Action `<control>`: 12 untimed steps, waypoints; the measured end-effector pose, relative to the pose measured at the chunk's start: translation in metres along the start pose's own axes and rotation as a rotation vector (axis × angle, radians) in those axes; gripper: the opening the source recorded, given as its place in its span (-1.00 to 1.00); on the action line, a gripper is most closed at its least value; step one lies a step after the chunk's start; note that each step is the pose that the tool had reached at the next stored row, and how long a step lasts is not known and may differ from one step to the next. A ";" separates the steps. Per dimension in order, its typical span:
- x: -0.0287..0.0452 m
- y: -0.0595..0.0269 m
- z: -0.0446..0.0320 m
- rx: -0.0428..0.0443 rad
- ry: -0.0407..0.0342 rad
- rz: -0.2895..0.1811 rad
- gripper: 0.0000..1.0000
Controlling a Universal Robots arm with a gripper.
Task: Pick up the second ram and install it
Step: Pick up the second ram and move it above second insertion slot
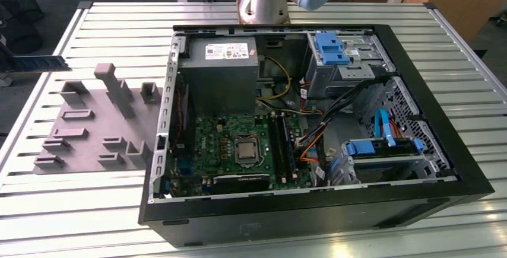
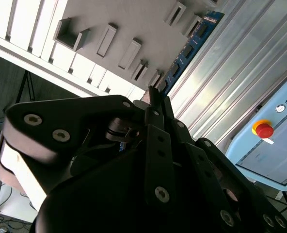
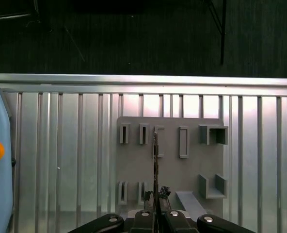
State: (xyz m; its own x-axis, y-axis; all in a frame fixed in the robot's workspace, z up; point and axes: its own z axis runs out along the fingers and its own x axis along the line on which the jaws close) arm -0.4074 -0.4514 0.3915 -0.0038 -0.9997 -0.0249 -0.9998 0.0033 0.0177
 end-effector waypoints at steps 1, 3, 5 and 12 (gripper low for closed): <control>0.0000 -0.0001 0.0000 0.0000 0.0000 0.000 -0.72; 0.0000 -0.0001 0.0000 0.0000 0.0000 0.000 -0.72; 0.0000 -0.0003 0.0000 0.0000 0.0000 0.000 -0.72; 0.0000 -0.0075 -0.0002 0.0000 0.0000 0.000 -0.72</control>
State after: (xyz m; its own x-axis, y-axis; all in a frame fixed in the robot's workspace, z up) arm -0.3998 -0.4514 0.3916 -0.0037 -0.9997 -0.0249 -0.9998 0.0033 0.0177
